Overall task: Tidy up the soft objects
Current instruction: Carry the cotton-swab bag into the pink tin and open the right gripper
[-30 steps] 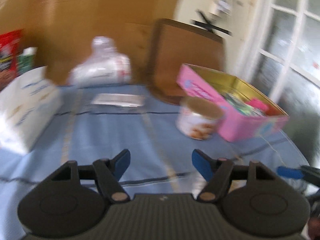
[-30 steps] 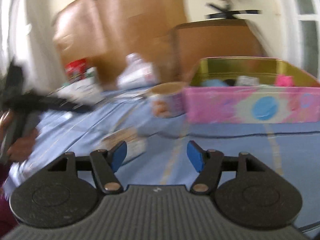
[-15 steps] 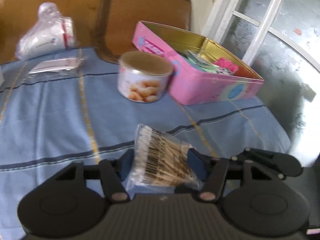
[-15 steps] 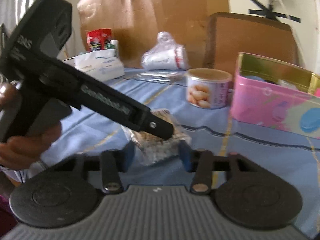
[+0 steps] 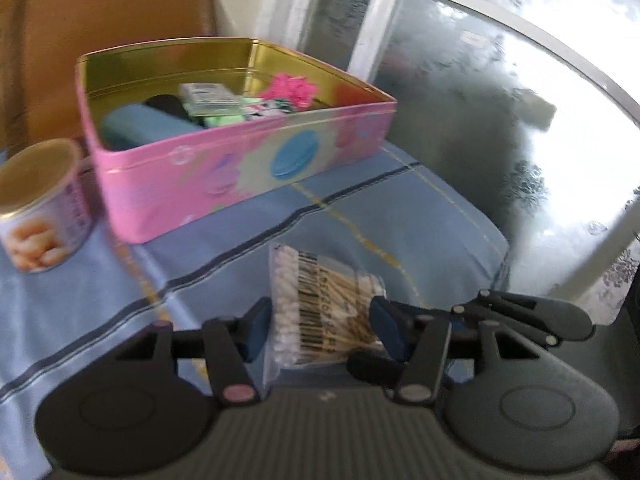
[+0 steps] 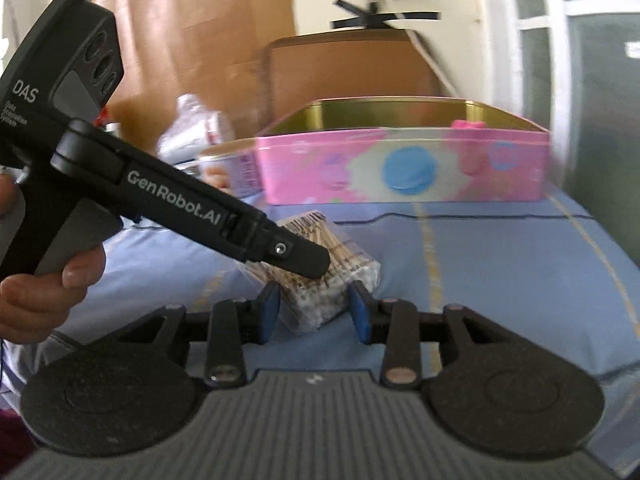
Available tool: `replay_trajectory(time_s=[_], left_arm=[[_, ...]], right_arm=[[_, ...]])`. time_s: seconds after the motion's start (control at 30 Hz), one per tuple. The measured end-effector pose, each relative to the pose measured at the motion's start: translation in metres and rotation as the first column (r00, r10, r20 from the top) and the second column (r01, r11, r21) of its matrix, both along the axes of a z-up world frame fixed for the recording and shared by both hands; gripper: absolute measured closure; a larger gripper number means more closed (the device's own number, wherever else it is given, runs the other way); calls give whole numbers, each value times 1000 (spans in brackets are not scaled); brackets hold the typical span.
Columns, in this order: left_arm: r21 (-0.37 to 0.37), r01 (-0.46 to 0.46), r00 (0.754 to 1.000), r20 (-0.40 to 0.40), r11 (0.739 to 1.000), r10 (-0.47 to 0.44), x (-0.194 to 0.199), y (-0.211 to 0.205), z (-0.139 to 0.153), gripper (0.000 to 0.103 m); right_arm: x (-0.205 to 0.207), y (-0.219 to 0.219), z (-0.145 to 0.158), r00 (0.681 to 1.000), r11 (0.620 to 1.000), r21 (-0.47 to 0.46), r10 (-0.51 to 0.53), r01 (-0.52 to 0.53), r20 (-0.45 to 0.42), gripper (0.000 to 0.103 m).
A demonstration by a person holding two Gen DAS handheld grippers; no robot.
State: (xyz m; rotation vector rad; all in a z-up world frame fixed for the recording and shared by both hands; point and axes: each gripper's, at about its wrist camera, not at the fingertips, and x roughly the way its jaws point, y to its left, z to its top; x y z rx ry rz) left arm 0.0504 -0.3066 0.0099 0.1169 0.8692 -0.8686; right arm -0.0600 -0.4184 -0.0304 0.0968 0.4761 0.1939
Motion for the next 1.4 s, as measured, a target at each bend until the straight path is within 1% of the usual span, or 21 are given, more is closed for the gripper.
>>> replay_trajectory(time_s=[0.07, 0.13, 0.23, 0.3, 0.37, 0.4, 0.43, 0.5, 0.57, 0.7, 0.77, 0.83, 0.9, 0.93, 1.0, 1.07, 1.1, 1.17, 1.23, 1.27, 1.4], left_arm=[[-4, -2, 1000, -13, 1000, 2, 2, 2, 0, 48], [-6, -16, 1000, -5, 1000, 16, 2, 8, 3, 46], [-25, -49, 999, 1, 998, 49, 6, 23, 9, 44], [-27, -55, 998, -4, 998, 55, 10, 24, 11, 44], [-3, -48, 999, -6, 999, 48, 11, 21, 6, 49], [10, -41, 999, -18, 999, 41, 13, 17, 2, 56], [10, -31, 999, -38, 999, 31, 14, 14, -3, 58], [-8, -22, 999, -46, 1000, 22, 14, 11, 0, 61], [-15, -8, 1000, 4, 1000, 8, 12, 8, 12, 61], [-80, -4, 996, 88, 997, 11, 31, 6, 55, 60], [-97, -37, 992, 119, 995, 48, 48, 1, 73, 59], [-89, -74, 982, 167, 993, 88, 67, -9, 84, 59], [-61, -127, 970, 200, 990, 137, 92, -24, 87, 56], [-46, -155, 966, 204, 987, 162, 107, -33, 85, 49], [-6, -241, 951, 201, 971, 237, 132, -51, 76, 37], [9, -313, 934, 185, 950, 306, 151, -55, 71, 37], [-6, -333, 931, 158, 943, 330, 153, -51, 69, 38], [-71, -308, 941, 121, 949, 315, 148, -38, 70, 38], [-97, -298, 939, 150, 950, 310, 135, -25, 72, 37], [-108, -293, 939, 154, 950, 307, 127, -19, 73, 37], [-167, -261, 952, 122, 951, 282, 103, 14, 74, 37]], right_arm=[[-3, -5, -2, 1000, 1000, 2, -7, 7, 2, 61], [-5, -6, -3, 1000, 1000, -8, -7, 7, 14, 54], [-8, -7, -5, 1000, 1000, -3, 4, -4, 25, 40], [-8, -11, -8, 1000, 1000, 8, 11, -12, 23, 39], [-6, -10, -10, 1000, 1000, 16, 18, -18, 22, 39], [-5, -9, -10, 999, 1000, 20, 22, -22, 24, 39], [-3, -8, -10, 999, 999, 23, 33, -34, 26, 40], [-3, -3, -9, 999, 1000, -8, 27, -27, 39, 52], [-4, -3, -3, 997, 999, -33, 15, -13, 71, 53], [4, -12, 24, 981, 999, -16, -26, 30, 192, 53], [21, -13, 42, 971, 998, -37, -48, 58, 236, 53], [45, -14, 54, 961, 995, -56, -65, 83, 270, 53], [75, -20, 58, 961, 993, -51, -85, 102, 261, 53], [94, -23, 59, 962, 991, -57, -107, 125, 252, 53], [133, -19, 55, 951, 965, -146, -175, 217, 253, 52], [170, -16, 47, 947, 934, -221, -234, 282, 220, 51], [180, -19, 43, 943, 924, -228, -261, 306, 206, 51], [180, -28, 40, 940, 929, -183, -288, 321, 185, 51], [161, -32, 38, 939, 946, -119, -274, 302, 208, 51], [156, -31, 37, 937, 946, -112, -274, 303, 214, 51], [120, -27, 35, 929, 958, -36, -266, 285, 256, 51]])
